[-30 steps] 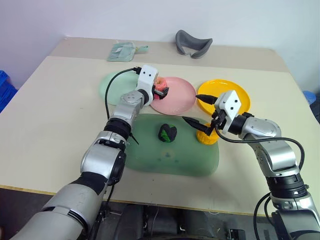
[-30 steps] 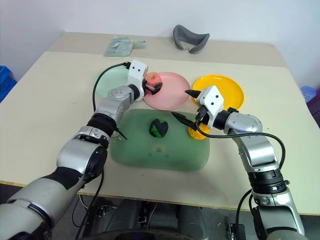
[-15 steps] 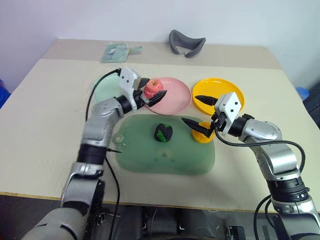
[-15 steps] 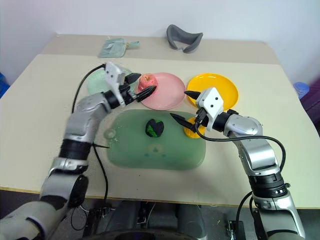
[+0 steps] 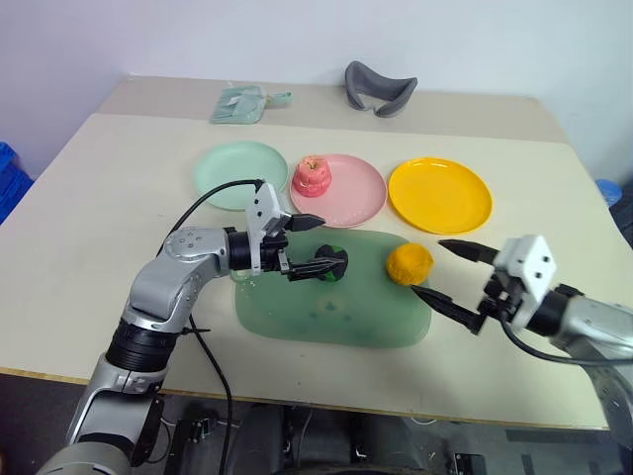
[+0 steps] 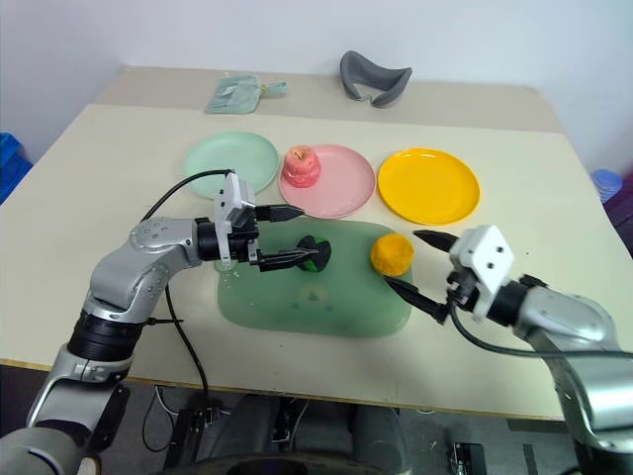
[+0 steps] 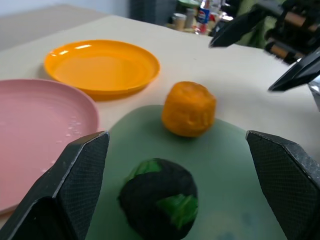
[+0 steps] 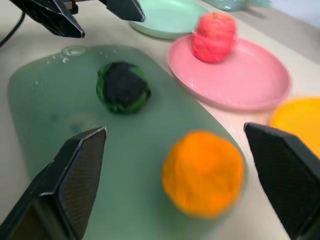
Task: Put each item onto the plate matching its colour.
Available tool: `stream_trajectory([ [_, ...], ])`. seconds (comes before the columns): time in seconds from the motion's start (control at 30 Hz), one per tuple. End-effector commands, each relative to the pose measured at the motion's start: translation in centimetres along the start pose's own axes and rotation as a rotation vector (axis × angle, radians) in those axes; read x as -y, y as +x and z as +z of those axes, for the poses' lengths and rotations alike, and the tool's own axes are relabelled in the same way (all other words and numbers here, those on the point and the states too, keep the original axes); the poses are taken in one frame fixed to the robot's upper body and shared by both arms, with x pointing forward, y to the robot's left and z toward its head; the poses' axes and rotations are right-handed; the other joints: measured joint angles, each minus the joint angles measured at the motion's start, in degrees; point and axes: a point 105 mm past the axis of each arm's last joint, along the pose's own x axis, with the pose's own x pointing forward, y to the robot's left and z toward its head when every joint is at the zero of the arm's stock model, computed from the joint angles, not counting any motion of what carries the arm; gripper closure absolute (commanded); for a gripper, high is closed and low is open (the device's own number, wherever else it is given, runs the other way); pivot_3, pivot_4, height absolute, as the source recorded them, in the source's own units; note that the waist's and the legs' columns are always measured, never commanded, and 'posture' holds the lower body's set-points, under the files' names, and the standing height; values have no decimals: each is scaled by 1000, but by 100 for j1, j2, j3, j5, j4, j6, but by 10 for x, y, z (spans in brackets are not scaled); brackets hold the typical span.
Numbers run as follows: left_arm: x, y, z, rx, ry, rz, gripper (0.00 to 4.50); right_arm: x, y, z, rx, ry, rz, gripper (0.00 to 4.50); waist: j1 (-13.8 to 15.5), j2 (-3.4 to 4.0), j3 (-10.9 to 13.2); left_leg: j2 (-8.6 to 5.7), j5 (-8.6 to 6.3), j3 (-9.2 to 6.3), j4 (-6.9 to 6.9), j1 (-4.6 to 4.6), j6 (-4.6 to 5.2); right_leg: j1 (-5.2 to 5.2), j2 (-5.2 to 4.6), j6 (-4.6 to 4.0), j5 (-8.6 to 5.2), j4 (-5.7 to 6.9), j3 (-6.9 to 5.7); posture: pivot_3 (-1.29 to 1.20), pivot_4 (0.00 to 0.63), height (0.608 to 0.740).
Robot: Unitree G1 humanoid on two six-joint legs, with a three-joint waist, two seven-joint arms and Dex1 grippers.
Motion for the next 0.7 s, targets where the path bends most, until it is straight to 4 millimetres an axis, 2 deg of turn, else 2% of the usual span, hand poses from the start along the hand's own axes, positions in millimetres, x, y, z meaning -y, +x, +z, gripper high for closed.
stream_trajectory([
  [0.03, -6, 2, -1, -43, 68, 8, 18, -3, -16, 11, 6, -30, -29, 0, 15, 0, 0, -1, 0, -1, 0, 0, 0, 1, 0, 0, 0, 1, 0, 0, 150, 740],
  [0.17, -13, 6, -20, -136, 103, 38, 18, -8, -25, 8, -13, -16, -52, 0, 18, 1, -1, -3, -1, 0, 0, 1, 2, 0, 0, 0, 0, 0, 3, 0, 150, 740],
  [0.43, -16, 11, -37, -202, 86, 47, 18, -11, -21, 7, -8, -9, -66, 0, 21, 0, -1, -3, -1, 0, 0, 0, 2, 0, 1, 0, 0, 1, 3, 0, 150, 740],
  [0.53, -18, 14, -36, -192, 78, 53, 887, -11, -20, 8, -4, -9, -67, 0, 28, 0, -1, -4, -2, 0, 1, 0, 3, 1, -1, 0, 0, 0, 3, 0, 150, 740],
  [0.6, -20, 15, -34, -172, 76, 75, 1791, -11, -20, 8, -1, -9, -68, 0, 22, 0, 0, -4, -2, 0, 1, 0, 4, 1, -1, 0, 0, 0, 4, 0, 150, 740],
  [0.7, -31, 15, -26, -105, 30, 157, 1791, -10, -18, 8, -2, -12, -67, 0, 20, 0, -1, -4, -2, -1, 1, 0, 3, 0, 0, 0, 0, 1, 4, 0, 150, 740],
])
